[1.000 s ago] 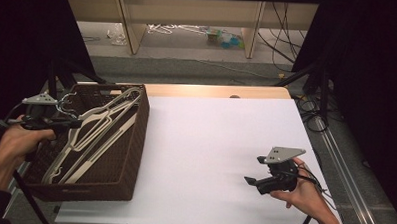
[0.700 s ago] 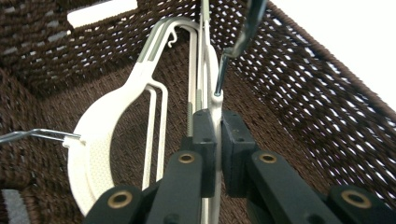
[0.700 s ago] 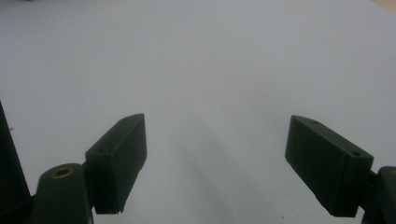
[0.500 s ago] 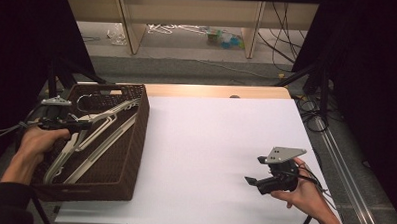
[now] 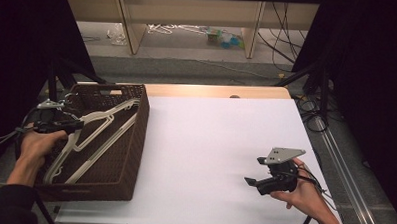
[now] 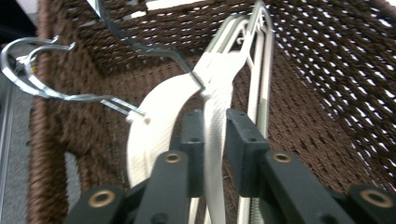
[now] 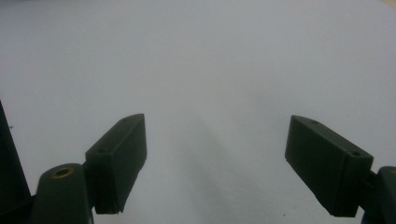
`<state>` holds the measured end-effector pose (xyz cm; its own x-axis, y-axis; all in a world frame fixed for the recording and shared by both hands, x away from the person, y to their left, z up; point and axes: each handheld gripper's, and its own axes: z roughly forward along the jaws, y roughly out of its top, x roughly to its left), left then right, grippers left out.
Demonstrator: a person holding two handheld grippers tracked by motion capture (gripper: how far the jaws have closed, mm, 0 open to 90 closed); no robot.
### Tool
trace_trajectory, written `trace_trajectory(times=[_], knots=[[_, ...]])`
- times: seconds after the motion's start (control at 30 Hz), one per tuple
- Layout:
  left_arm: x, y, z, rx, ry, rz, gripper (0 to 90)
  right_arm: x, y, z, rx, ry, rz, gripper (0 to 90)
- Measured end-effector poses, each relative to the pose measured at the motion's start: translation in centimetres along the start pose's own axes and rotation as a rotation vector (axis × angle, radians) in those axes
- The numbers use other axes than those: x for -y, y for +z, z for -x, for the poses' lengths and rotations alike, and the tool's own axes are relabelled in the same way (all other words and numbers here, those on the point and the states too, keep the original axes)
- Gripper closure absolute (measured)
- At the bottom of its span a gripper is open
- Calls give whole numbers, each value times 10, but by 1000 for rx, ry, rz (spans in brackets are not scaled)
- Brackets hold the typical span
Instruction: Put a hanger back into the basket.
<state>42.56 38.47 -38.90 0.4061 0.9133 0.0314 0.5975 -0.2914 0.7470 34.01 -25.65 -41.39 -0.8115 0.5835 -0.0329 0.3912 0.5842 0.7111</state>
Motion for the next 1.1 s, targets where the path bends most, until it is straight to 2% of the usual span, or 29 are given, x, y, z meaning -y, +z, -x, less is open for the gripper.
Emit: trace_trajectory(times=[0.03,0.07,0.1,0.17,0.2,0.27,0.3,0.33,0.4,0.43,0.6,0.87,1.1], knots=[[1,-1,1,-17,-38,-1,748,0,0,0,-3,4,-3,219],[2,-3,-1,-21,-31,5,737,0,0,0,-3,6,-4,218],[3,-4,1,-31,-71,19,752,0,1,0,4,7,3,218],[4,-7,2,-47,-62,26,750,0,1,0,0,4,-2,218],[4,-8,3,-48,-68,15,741,0,1,0,-1,5,-4,219],[3,-9,7,-52,-70,26,727,0,1,0,4,0,-1,218],[2,-10,10,-45,-54,38,721,1,3,-1,13,3,15,218],[2,-10,14,-42,-72,59,709,1,3,-2,12,7,13,218],[0,-12,20,-40,-67,79,686,1,3,-1,13,1,15,218],[-2,-14,24,-36,-56,89,675,0,1,0,5,2,0,218],[-6,-18,41,-3,-90,178,594,1,2,0,4,4,2,219],[-12,-24,78,69,-63,274,444,1,2,0,17,14,18,218],[-16,-26,111,117,-9,329,383,2,2,-1,16,26,33,214]])
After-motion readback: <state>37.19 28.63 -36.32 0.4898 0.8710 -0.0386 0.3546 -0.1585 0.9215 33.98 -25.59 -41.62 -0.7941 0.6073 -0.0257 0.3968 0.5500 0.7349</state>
